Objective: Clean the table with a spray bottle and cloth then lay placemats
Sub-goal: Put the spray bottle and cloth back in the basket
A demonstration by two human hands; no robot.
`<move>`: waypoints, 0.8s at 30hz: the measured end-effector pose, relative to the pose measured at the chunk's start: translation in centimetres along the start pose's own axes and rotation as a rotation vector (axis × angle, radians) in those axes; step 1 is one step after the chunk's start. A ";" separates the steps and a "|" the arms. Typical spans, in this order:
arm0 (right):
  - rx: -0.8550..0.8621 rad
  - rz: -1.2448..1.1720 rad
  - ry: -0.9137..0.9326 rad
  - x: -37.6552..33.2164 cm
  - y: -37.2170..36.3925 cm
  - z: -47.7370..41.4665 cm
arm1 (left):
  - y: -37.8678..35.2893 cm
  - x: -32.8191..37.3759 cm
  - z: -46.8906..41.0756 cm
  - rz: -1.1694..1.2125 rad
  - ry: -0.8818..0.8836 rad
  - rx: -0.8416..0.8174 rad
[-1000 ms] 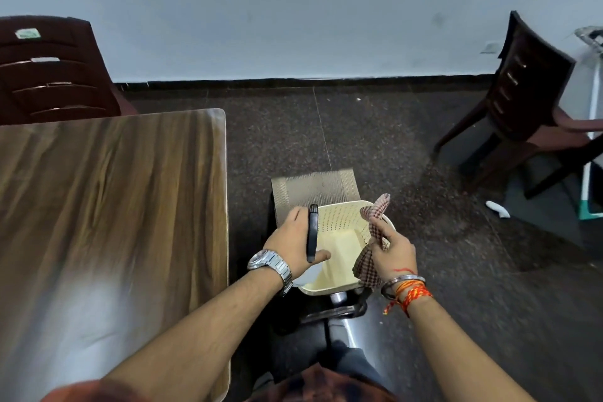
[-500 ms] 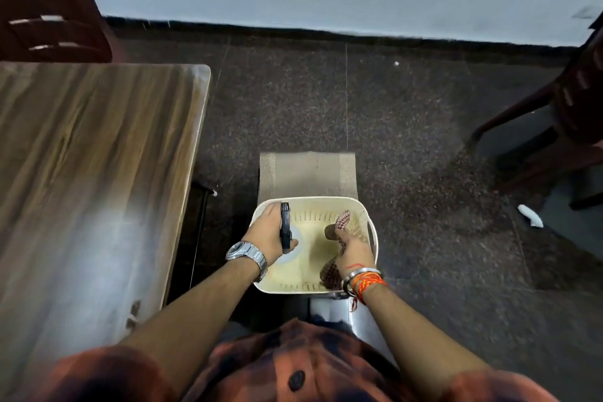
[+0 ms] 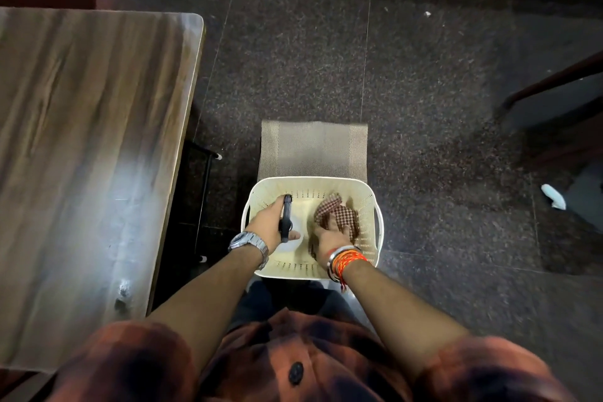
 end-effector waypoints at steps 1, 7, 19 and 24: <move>-0.019 0.023 0.005 0.0 -0.5 -0.3 | 0.0 0.0 -0.2 0.003 -0.008 -0.008; -0.003 0.046 -0.058 0.4 -0.1 0.1 | 1.0 0.0 -0.2 -0.007 0.017 -0.067; 0.590 -0.202 0.164 -1.8 8.9 2.6 | 6.4 -0.3 -1.1 -0.193 0.023 0.123; 0.873 -0.398 0.147 -1.7 15.4 0.4 | 11.1 2.2 -4.2 0.057 0.071 0.401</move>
Point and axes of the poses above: each hand's wrist, its own z-axis away from the middle knuckle, its own y-axis out of the back of the hand, x = y × z, the point moved 7 cm from there along -z, towards the middle knuckle
